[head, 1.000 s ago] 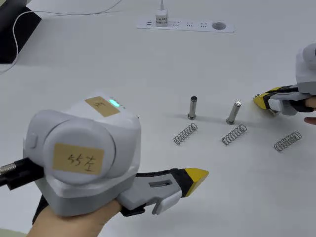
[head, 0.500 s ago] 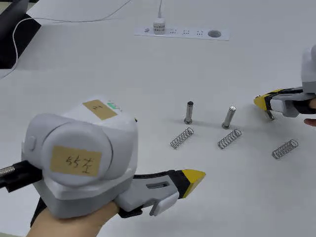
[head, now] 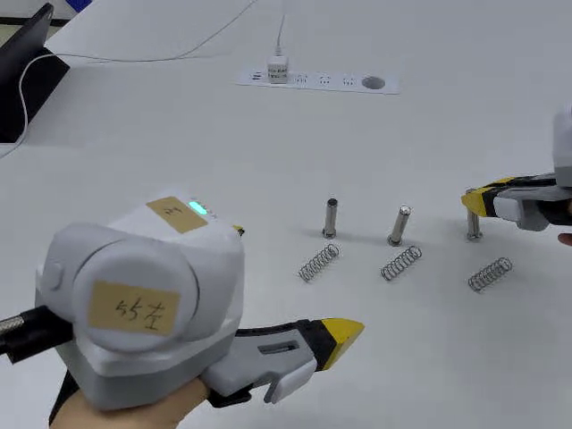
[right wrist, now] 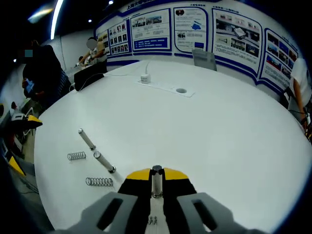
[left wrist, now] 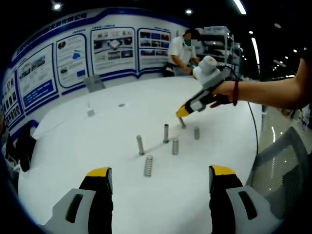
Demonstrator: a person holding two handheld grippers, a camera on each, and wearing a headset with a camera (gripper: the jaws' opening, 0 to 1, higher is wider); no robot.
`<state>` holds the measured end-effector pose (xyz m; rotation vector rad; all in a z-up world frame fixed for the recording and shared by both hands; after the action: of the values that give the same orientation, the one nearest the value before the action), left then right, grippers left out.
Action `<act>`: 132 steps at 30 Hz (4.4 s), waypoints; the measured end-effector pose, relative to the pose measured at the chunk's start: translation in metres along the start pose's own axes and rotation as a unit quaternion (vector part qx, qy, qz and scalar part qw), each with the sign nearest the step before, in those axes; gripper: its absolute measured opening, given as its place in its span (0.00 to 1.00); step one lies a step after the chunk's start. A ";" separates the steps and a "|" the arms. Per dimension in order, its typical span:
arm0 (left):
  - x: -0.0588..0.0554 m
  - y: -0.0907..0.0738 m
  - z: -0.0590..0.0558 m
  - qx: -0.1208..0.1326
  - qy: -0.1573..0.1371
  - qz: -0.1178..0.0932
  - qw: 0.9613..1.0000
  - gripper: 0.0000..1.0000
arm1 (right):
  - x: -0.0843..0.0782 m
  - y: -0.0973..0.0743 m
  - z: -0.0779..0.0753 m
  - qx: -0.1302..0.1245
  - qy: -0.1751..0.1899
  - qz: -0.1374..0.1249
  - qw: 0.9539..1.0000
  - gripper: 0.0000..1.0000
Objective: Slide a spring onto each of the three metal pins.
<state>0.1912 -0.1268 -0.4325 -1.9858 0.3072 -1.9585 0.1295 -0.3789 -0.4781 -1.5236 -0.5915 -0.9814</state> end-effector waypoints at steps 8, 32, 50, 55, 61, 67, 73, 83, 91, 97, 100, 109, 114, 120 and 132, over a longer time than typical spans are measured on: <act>0.001 -0.003 -0.001 0.000 0.005 -0.002 1.000 0.82 | -0.004 -0.011 0.004 -0.003 -0.001 0.003 1.000 0.08; 0.000 -0.009 -0.003 0.005 0.010 0.000 1.000 0.79 | -0.015 -0.031 0.012 -0.008 0.001 0.017 1.000 0.09; -0.005 -0.006 0.004 0.011 0.019 0.012 1.000 0.77 | -0.018 -0.032 0.016 -0.014 0.002 0.025 1.000 0.18; -0.008 -0.004 0.006 0.010 0.025 0.017 1.000 0.75 | -0.016 -0.036 0.017 -0.015 0.005 0.014 1.000 0.23; -0.011 0.004 0.015 0.014 0.035 0.025 0.999 0.72 | -0.009 -0.042 0.020 -0.010 0.023 -0.020 0.999 0.29; -0.015 0.013 0.022 0.013 0.034 0.031 0.999 0.67 | -0.004 -0.048 0.023 -0.004 0.027 -0.049 0.998 0.37; -0.020 0.023 0.024 0.004 0.033 0.037 0.999 0.58 | -0.003 -0.054 0.027 0.004 0.035 -0.083 0.996 0.45; -0.031 0.042 0.028 -0.008 0.040 0.052 0.998 0.48 | -0.008 -0.066 0.042 0.029 0.032 -0.123 0.992 0.54; -0.044 0.059 0.027 -0.023 0.045 0.068 0.996 0.39 | -0.009 -0.075 0.057 0.059 0.041 -0.145 0.987 0.61; -0.054 0.070 0.026 -0.032 0.048 0.080 0.995 0.34 | -0.006 -0.081 0.064 0.069 0.045 -0.160 0.984 0.66; -0.056 0.074 0.026 -0.037 0.047 0.081 0.995 0.33 | -0.006 -0.083 0.068 0.075 0.045 -0.163 0.983 0.68; -0.060 0.081 0.028 -0.048 0.051 0.091 0.993 0.22 | -0.014 -0.085 0.073 0.079 0.045 -0.152 0.984 0.69; -0.061 0.084 0.027 -0.052 0.050 0.094 0.993 0.17 | -0.017 -0.088 0.073 0.077 0.049 -0.151 0.984 0.68; -0.061 0.085 0.026 -0.056 0.052 0.096 0.992 0.12 | -0.018 -0.090 0.074 0.074 0.051 -0.148 0.985 0.68; -0.062 0.082 0.024 -0.045 0.010 0.104 0.993 0.10 | -0.021 -0.090 0.077 0.071 0.056 -0.144 0.985 0.66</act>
<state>0.2201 -0.1771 -0.5212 -1.9027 0.5930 -1.8642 0.0643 -0.2827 -0.4453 -1.2688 -0.7986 -1.2103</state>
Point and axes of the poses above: the centre of the closed fingertips' face, and the gripper's own axes: y roughly forward along the fingers, z roughly to its left, x roughly out of its top, the point moved 3 cm from there along -y, roughly backward along the fingers, and after that the axes turned 9 degrees about -z, right-handed, at the moved point
